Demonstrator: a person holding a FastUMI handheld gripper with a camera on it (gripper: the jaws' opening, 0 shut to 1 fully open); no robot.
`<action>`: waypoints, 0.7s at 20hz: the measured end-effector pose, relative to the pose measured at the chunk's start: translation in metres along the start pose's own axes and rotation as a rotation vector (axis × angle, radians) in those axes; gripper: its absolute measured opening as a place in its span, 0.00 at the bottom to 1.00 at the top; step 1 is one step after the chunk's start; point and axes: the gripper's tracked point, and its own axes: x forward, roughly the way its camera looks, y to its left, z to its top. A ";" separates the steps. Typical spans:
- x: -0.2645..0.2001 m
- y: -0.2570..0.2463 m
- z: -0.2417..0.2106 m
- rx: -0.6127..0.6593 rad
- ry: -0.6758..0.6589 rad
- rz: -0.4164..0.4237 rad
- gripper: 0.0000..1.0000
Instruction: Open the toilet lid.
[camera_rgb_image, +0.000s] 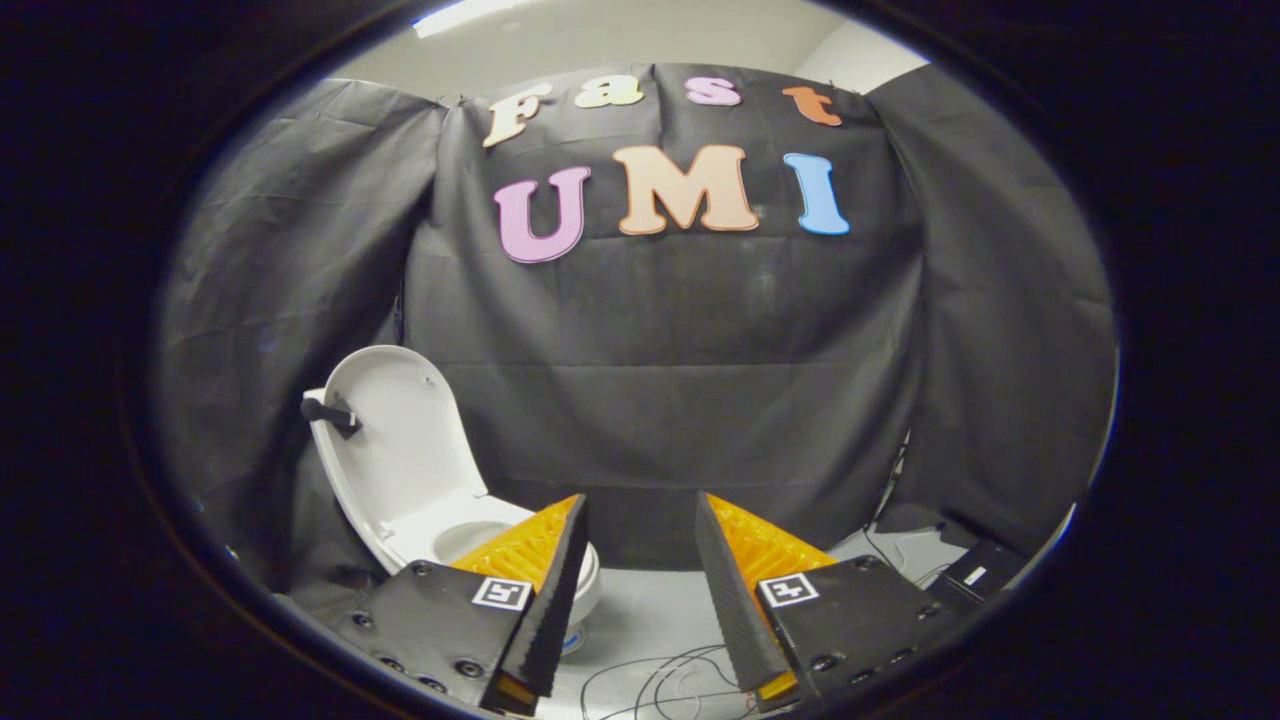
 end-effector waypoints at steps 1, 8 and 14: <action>0.000 0.003 0.002 0.004 -0.010 0.011 0.68; -0.010 0.012 -0.007 0.061 0.016 0.084 0.68; -0.025 0.013 -0.009 0.077 0.050 0.109 0.68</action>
